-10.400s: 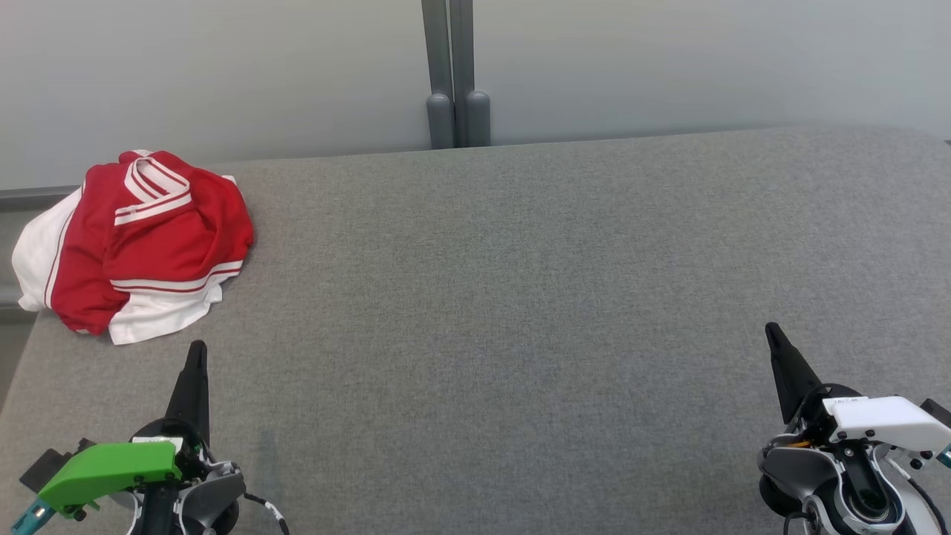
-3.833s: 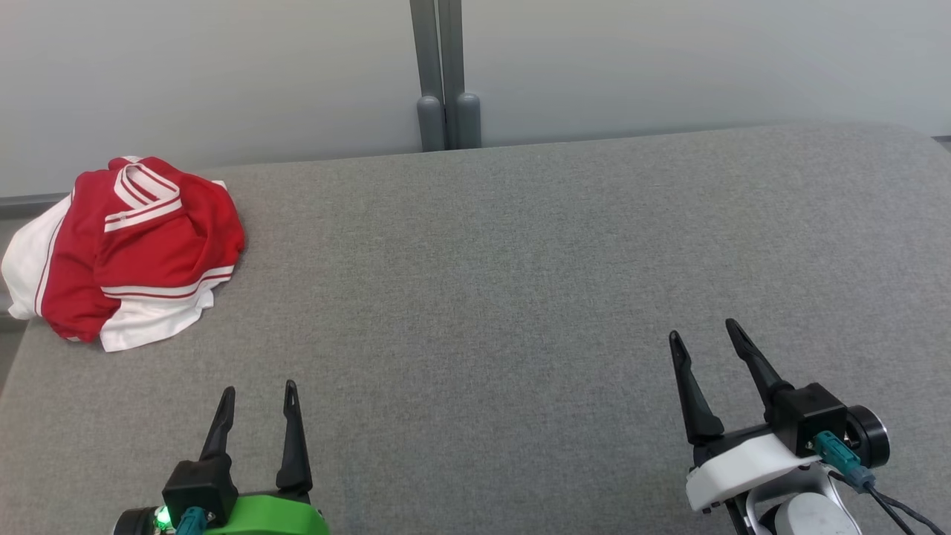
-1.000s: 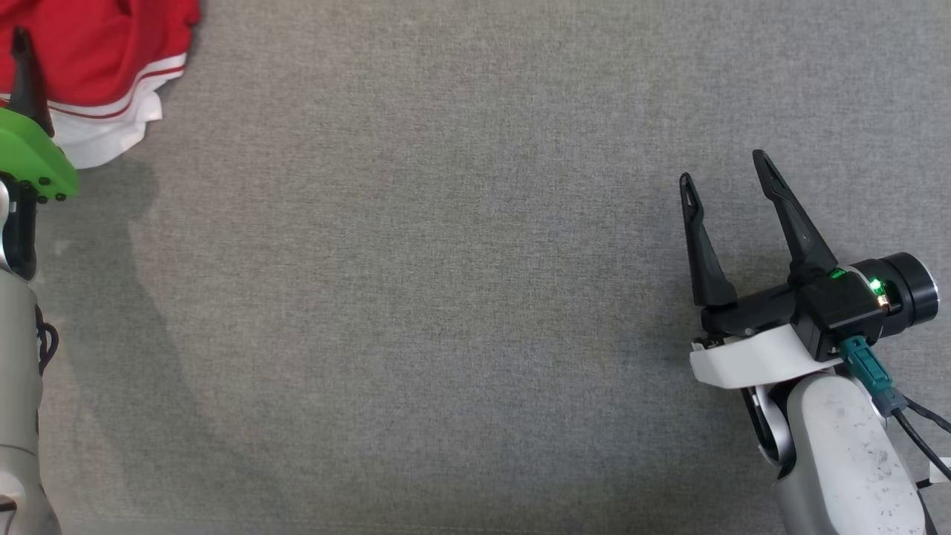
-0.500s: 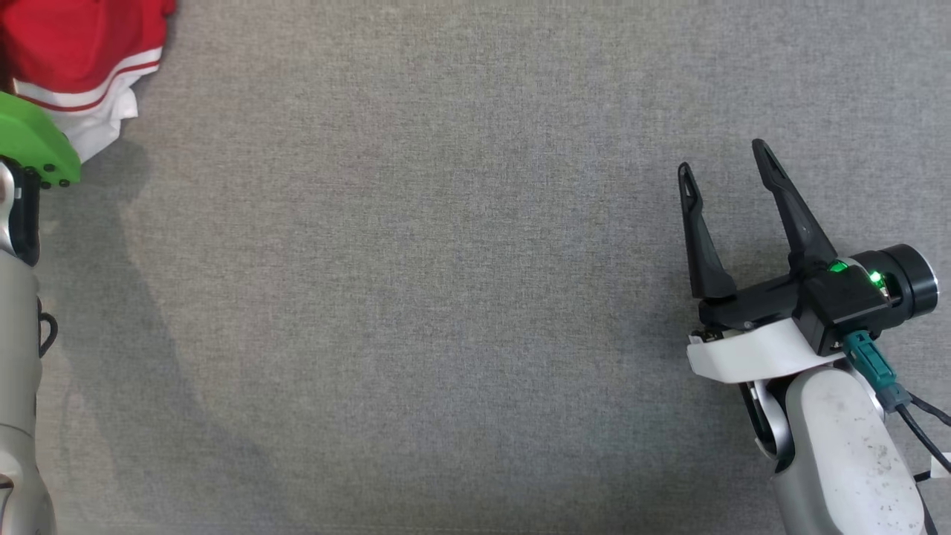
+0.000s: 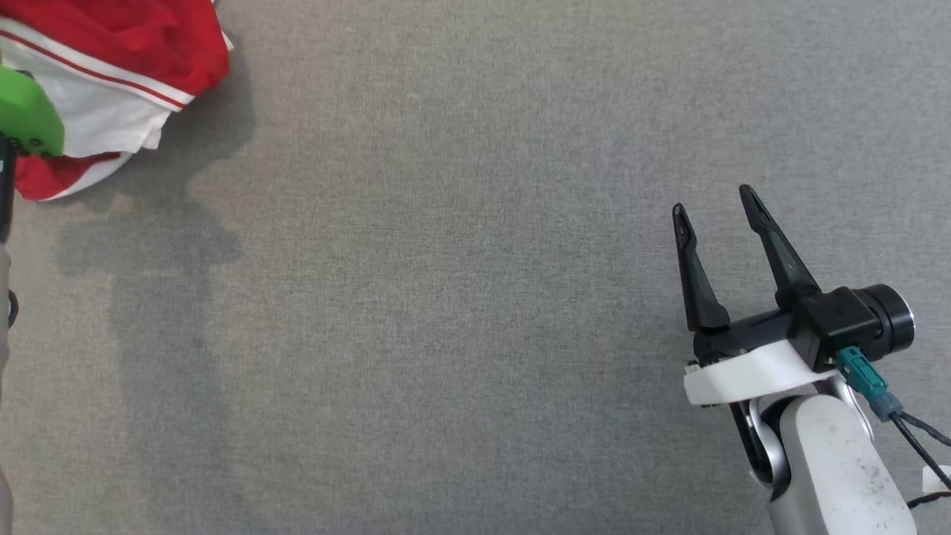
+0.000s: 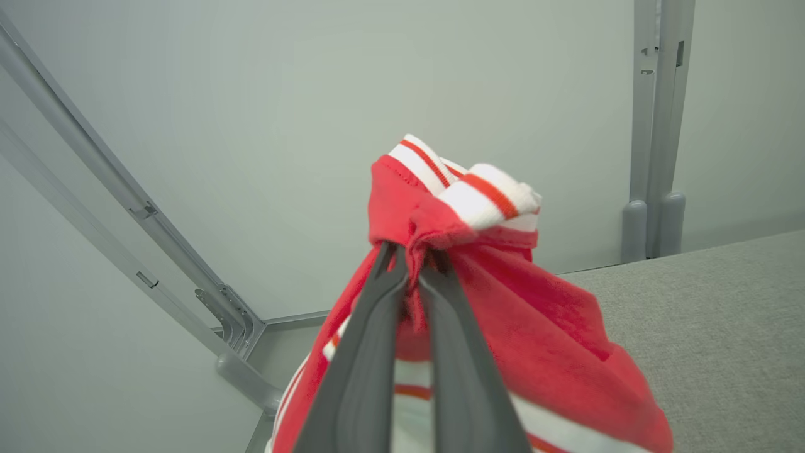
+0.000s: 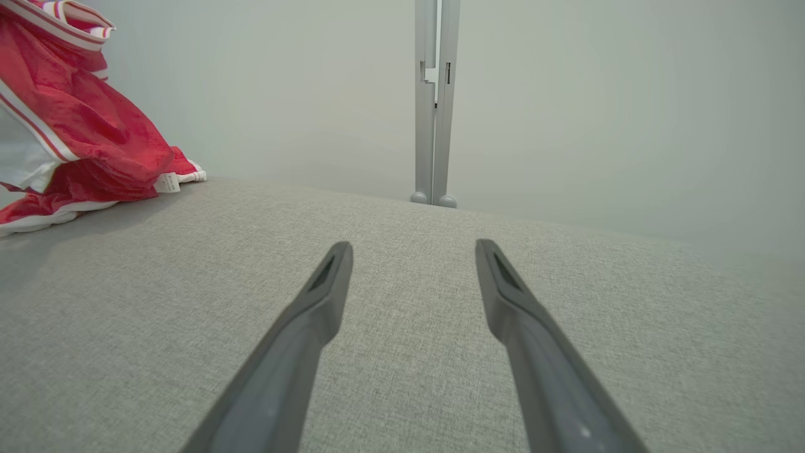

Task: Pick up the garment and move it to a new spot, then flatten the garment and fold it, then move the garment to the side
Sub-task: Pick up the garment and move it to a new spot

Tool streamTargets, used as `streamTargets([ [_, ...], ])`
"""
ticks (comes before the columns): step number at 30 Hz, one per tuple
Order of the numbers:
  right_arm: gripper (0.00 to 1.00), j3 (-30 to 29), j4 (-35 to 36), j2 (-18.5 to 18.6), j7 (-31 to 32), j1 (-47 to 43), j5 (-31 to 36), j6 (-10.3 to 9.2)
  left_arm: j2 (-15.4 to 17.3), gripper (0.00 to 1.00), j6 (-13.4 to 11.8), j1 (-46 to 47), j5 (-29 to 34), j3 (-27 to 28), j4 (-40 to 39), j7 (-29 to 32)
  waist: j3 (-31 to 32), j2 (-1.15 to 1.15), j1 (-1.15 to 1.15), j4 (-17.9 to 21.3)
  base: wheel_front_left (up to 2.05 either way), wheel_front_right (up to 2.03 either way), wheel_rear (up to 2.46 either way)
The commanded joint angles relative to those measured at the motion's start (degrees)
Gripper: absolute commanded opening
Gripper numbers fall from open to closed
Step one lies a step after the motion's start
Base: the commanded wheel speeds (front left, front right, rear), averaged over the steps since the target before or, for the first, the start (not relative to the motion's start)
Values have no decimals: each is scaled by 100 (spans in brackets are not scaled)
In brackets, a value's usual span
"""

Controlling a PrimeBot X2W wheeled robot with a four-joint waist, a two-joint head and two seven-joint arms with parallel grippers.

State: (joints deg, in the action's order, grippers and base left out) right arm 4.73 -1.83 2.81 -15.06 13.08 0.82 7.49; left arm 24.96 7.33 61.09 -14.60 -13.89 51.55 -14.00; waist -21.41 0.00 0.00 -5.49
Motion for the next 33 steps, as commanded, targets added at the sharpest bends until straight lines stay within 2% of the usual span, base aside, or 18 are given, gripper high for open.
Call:
streamTargets([
  [1, 100, -39, -40, 13, -19, -144, -52, 0, 52, 0, 18, 44, -15, -157, -144, 20, 718, 0, 0, 181, 0, 0, 0],
  [7, 100, -224, -120, 12, -19, -428, -193, 0, 16, 0, 15, -199, -217, -898, -957, 169, 1300, 0, 0, 516, 0, 0, 0],
  [11, 100, -355, -140, 14, -18, -605, -206, 0, -161, 0, 15, -361, -401, -1163, -1492, 265, 1527, 0, 0, 761, 0, 0, 0],
  [17, 100, -455, -198, 11, -18, -858, -218, 0, -650, 0, 14, -693, -733, -1508, -2333, 402, 1755, 0, 0, 1126, 0, 0, 0],
  [25, 100, -443, -198, 13, -19, -929, -276, 0, -1815, 0, -138, -1039, -1348, -1623, -3004, 216, 1692, 0, 0, 1410, 0, 0, 0],
  [29, 100, -438, -192, 11, -18, -836, -325, 0, -2070, 0, -330, -1325, -1652, -1611, -2978, 87, 1517, 0, 0, 1463, 0, 0, 0],
  [33, 100, -464, -189, 12, -19, -764, -367, 0, -2128, 0, -508, -1680, -1748, -1596, -2607, -32, 1334, 0, 0, 1464, 0, 0, 0],
])
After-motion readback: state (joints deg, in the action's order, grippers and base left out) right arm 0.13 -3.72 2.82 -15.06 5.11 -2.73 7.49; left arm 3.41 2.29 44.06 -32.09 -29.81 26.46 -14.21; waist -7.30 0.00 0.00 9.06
